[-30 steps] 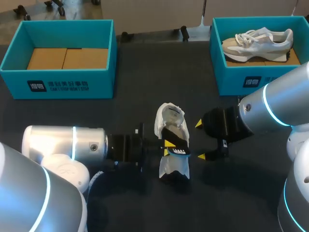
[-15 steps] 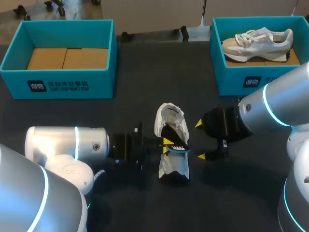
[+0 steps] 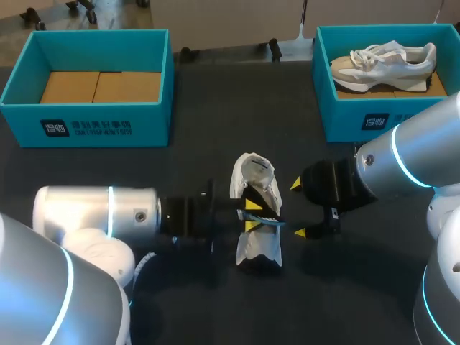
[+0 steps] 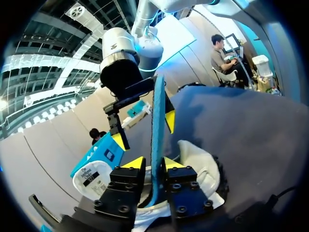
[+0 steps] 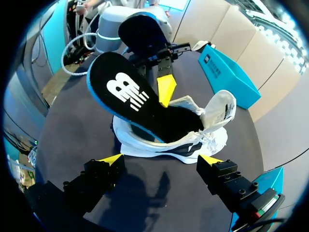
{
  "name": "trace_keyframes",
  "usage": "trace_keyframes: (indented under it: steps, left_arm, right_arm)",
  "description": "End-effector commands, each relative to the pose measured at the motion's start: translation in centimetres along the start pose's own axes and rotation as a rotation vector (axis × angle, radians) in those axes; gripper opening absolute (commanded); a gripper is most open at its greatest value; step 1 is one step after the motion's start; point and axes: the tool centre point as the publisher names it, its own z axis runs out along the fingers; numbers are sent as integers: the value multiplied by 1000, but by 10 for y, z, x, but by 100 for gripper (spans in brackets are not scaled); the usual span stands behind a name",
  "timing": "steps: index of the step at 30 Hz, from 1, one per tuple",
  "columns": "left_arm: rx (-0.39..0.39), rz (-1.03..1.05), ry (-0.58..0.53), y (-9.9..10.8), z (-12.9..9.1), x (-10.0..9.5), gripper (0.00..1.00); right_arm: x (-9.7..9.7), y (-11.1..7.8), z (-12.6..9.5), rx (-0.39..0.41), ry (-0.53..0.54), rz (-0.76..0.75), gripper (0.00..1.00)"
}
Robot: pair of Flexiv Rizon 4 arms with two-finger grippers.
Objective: Take the shoe out of the shoebox, open the shoe tongue, remove and reinsert the insole, then place the shoe into the shoebox
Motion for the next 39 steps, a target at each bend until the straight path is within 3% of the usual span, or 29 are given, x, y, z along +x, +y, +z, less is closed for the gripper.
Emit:
trace_keyframes:
  steps: [1, 3, 9, 21, 39]
  left_arm:
    - [-1, -1, 10, -6, -13, 8, 7]
    - [4, -12, 11, -7, -12, 11, 0]
    - [11, 0, 15, 1, -5, 15, 0]
    - [-11, 60, 11, 28, 2, 3, 0]
    - [-31, 146, -10, 34, -6, -2, 0]
  right_arm:
    - [1, -1, 0, -3, -1, -1, 100]
    - [1, -1, 0, -3, -1, -1, 100]
    - [1, -1, 0, -3, -1, -1, 100]
    - [1, -1, 0, -3, -1, -1, 100]
    - [1, -1, 0, -3, -1, -1, 100]
